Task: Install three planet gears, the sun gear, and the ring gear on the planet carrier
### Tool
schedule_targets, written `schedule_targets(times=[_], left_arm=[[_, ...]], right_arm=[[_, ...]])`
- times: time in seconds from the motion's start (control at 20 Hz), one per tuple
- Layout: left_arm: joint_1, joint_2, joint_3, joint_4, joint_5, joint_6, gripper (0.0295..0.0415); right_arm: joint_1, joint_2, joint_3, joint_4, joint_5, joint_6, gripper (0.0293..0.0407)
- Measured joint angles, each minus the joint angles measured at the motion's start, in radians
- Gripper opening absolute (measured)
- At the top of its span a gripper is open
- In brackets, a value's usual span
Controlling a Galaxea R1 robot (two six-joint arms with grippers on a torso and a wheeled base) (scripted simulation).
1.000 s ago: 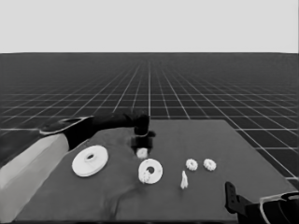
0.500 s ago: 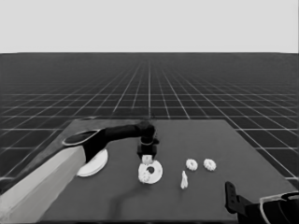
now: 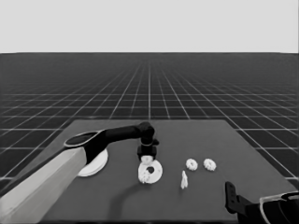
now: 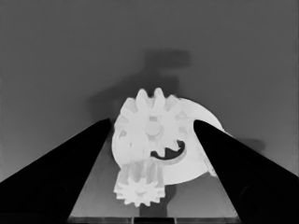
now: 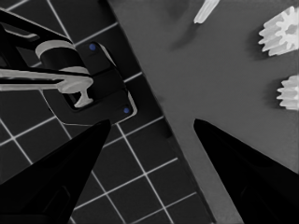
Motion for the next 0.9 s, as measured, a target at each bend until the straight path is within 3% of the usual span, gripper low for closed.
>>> schedule_targets(times=[0.3,0.45,0.8,0.85,0.9], left_arm=[[0.000,0.000,0.000,0.000,0.000,0.000,0.0385],[-0.113,-0.038,0.114,-0.095,0.063,-0.063,0.0385],[-0.143,-0.040,0.124,-0.124,0.073,-0.069,0.0385],[-0.221,-0.306,0.587,-0.057,-0.263,0.412,0.0408],[-0.321,-0.697,1.004,-0.017,-0.469,0.845,0.0414]], right_arm=[[0.000,0.000,0.000,0.000,0.000,0.000,0.0385],[0.000,0.000,0.000,0.000,0.000,0.000,0.0385],[0.000,0.000,0.000,0.000,0.000,0.000,0.0385],[0.000,0.000,0.000,0.000,0.000,0.000,0.0385],[0.000,0.000,0.000,0.000,0.000,0.000,0.0385]])
